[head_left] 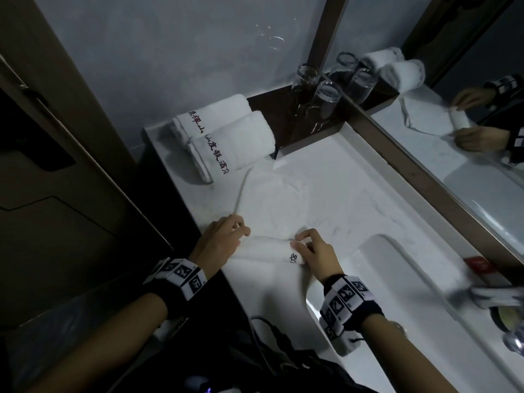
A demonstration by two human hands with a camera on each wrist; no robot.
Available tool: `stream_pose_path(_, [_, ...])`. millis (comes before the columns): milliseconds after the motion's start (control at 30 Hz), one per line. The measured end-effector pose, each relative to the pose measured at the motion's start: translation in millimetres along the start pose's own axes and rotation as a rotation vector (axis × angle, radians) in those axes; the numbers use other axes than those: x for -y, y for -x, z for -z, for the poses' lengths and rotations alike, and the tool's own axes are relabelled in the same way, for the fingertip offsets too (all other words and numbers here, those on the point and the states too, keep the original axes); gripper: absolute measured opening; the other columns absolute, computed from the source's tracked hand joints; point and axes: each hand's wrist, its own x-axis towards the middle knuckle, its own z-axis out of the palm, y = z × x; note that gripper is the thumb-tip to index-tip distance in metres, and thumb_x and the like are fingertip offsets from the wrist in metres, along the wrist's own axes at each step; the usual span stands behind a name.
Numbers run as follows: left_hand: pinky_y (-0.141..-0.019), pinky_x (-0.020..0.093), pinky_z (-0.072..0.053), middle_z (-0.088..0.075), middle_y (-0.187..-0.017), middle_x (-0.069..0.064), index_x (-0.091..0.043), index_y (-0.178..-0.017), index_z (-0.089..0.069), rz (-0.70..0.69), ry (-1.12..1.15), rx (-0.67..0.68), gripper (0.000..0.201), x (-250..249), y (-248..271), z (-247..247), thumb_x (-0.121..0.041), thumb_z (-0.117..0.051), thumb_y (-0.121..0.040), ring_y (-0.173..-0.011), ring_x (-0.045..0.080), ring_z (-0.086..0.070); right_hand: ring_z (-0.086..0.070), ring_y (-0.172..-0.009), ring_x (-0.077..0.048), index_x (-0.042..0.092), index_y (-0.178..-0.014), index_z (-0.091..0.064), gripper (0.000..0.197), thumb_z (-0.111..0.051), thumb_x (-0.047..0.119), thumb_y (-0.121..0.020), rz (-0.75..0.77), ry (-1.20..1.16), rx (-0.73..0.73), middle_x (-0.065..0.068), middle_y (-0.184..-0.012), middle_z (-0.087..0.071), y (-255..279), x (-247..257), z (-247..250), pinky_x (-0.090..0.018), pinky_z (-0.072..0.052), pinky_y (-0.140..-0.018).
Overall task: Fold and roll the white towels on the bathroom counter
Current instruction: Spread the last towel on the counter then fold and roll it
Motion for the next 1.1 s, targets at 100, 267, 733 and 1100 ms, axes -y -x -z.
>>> stream_pose_path(100, [-0.078, 0.023, -0.039, -0.07, -0.089, 0.008, -0.007, -0.086, -0.07, -0.214, -0.104, -0.018, 0.027, -7.4, -0.3, 0.3, 0.005, -0.056, -0.066, -0.088, 0.011, -0.047, -0.053, -0.069, -0.019, 0.015, -0.095, -0.049, 0.022, -0.062, 0.031, -0.086, -0.052, 0.009, -0.043, 0.002, -0.066, -0.055, -10.5, 2.3, -3.4, -0.02, -0.036, -0.056])
stream_pose_path(267, [-0.077, 0.023, -0.051, -0.071, -0.099, 0.0, -0.013, -0.096, -0.07, -0.146, -0.091, 0.063, 0.035, -6.7, 13.9, 1.0, -0.019, -0.05, -0.068, -0.087, 0.012, -0.068, -0.052, -0.088, -0.025, 0.005, -0.103, -0.051, 0.039, -0.067, 0.035, -0.082, 0.03, 0.322, -0.219, -0.006, -0.09, -0.057, -7.1, 1.8, -3.9, -0.035, -0.046, -0.077])
stream_pose_path(733, [-0.086, 0.02, -0.039, -0.065, -0.111, -0.003, -0.023, -0.11, -0.064, 0.133, 0.203, 0.182, 0.031, 3.1, -10.5, 14.5, -0.012, -0.06, -0.08, -0.099, 0.017, -0.061, -0.058, -0.097, -0.013, 0.02, -0.106, -0.062, 0.037, -0.073, 0.008, -0.073, 0.292, 0.155, 0.041, 0.003, -0.106, -0.064, 12.5, -11.0, 11.8, -0.022, -0.045, -0.085])
stream_pose_path(1100, [-0.082, 0.025, -0.045, -0.051, -0.103, 0.003, -0.009, -0.111, -0.057, 0.103, 0.276, 0.095, 0.026, 9.4, -26.2, 14.8, -0.007, -0.059, -0.084, -0.088, 0.021, -0.054, -0.056, -0.067, -0.021, 0.022, -0.101, -0.046, 0.023, -0.06, 0.033, -0.086, -0.001, -0.063, -0.034, -0.009, -0.069, -0.065, -2.9, -10.2, 9.2, -0.029, -0.043, -0.065])
